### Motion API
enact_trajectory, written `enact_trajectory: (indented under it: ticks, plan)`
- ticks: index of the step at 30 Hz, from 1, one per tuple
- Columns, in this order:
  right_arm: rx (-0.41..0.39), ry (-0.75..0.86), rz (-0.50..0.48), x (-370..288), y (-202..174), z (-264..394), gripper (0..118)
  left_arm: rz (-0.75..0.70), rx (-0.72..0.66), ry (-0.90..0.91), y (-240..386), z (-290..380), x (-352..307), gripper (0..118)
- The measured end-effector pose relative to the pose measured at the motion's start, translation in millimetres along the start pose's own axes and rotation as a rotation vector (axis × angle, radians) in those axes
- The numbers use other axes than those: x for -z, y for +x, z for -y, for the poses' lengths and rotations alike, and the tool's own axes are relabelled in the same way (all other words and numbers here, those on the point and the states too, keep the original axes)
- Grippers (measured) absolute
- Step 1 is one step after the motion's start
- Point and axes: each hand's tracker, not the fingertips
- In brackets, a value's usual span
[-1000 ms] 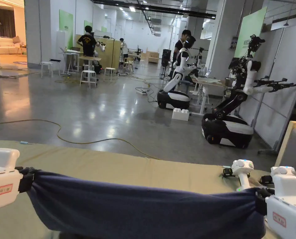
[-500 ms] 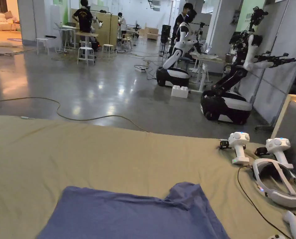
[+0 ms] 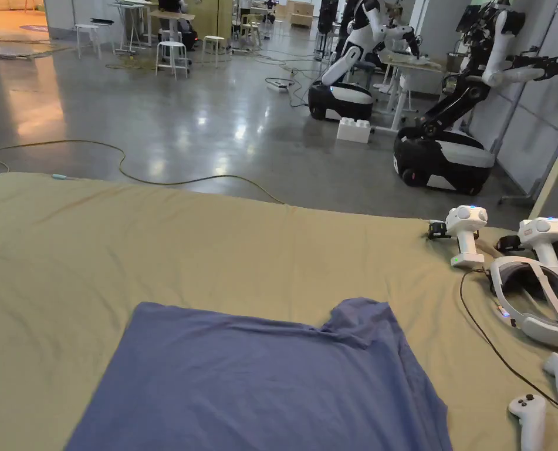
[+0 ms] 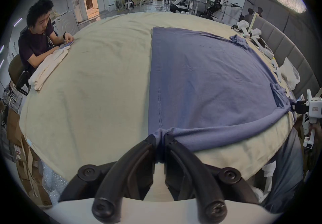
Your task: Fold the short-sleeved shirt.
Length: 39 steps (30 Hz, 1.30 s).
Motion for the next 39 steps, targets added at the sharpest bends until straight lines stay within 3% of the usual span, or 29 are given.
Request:
enact_trajectory:
  ticks: [2,3,4,5,15,18,19,21,22,24,28,34,39]
  plan:
    - [-0.039,0.016,0.101,-12.5,-7.2,-7.4,35,-0.034,0.002,0.026,5.3,-2.8,-5.8,17]
    - [-0.044,0.072,0.1,-17.8,-6.8,-11.1,49,-0.04,-0.001,0.049,7.8,-6.0,-9.1,25]
    - [-0.041,0.117,0.085,-25.9,-7.8,-17.3,61,-0.044,-0.004,0.068,12.8,-8.5,-15.3,41]
    - [-0.037,0.153,0.071,-34.0,-9.4,-25.1,66,-0.035,-0.005,0.093,15.0,-13.7,-18.9,48]
    - [0.062,0.677,0.025,-86.9,-56.5,-107.8,71,0.049,-0.035,0.504,77.9,-99.9,-81.7,52]
    - [0.074,0.814,0.027,-103.9,-80.1,-124.5,71,0.043,-0.02,0.656,103.0,-118.3,-104.8,50]
    - [0.076,0.851,0.032,-104.4,-85.6,-126.7,71,0.026,-0.011,0.694,110.7,-122.0,-110.5,43]
    - [0.088,0.915,0.043,-112.6,-98.7,-132.5,63,-0.014,0.018,0.766,124.2,-128.4,-119.8,32]
    - [0.088,0.927,0.031,-115.4,-102.9,-134.4,47,-0.025,0.03,0.776,129.7,-130.6,-122.2,27]
    - [0.097,0.952,-0.021,-119.9,-111.1,-139.7,1,0.003,0.051,0.778,135.5,-134.9,-122.3,15]
    - [0.131,0.961,-0.023,-118.3,-115.0,-141.3,0,0.001,0.067,0.795,142.2,-135.6,-122.8,3]
    - [0.157,0.903,-0.063,-108.2,-112.3,-138.0,0,0.014,0.022,0.791,127.6,-132.8,-122.0,1]
    - [0.14,0.863,-0.085,-100.9,-108.8,-128.1,0,0.02,0.024,0.572,88.9,-111.5,-102.4,1]
